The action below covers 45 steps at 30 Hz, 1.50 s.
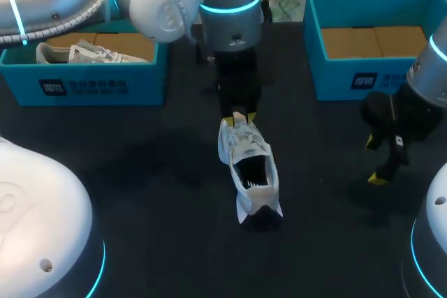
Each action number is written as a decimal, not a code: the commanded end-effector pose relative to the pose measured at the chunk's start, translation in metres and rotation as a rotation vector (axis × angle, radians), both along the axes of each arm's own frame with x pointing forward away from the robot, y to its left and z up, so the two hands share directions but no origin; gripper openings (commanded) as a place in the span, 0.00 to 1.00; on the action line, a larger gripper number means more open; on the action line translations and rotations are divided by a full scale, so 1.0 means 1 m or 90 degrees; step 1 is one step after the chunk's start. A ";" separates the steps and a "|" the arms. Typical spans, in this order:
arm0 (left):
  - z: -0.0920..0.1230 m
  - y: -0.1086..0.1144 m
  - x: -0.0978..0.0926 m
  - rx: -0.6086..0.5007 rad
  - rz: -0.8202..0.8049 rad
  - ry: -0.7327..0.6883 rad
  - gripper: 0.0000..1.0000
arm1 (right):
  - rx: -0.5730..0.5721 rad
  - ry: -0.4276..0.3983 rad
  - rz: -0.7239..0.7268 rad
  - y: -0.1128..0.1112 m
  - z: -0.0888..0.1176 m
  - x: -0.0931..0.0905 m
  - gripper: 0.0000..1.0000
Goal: Take the shoe out of the shoebox, open the shoe tongue, remove and reinsert the insole, then place the shoe into the shoebox
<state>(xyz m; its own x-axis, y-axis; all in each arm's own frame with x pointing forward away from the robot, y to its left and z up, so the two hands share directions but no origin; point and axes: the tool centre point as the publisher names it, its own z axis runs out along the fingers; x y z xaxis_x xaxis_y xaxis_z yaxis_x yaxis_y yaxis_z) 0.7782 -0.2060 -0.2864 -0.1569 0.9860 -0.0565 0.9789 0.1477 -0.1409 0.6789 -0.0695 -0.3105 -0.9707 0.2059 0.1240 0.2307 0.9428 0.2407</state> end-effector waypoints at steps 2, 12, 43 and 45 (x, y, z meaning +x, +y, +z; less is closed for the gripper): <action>-0.015 -0.003 -0.018 -0.011 -0.007 0.012 0.37 | -0.001 -0.002 0.000 0.000 0.000 -0.001 1.00; -0.054 -0.013 -0.046 0.007 -0.024 0.043 0.35 | -0.001 -0.002 0.000 0.000 0.000 -0.001 1.00; 0.003 0.000 -0.050 -0.037 0.089 0.009 0.38 | -0.001 -0.002 0.000 0.000 0.000 -0.001 1.00; 0.010 0.001 -0.051 -0.003 0.128 0.009 1.00 | -0.001 -0.002 0.000 0.000 0.000 -0.001 1.00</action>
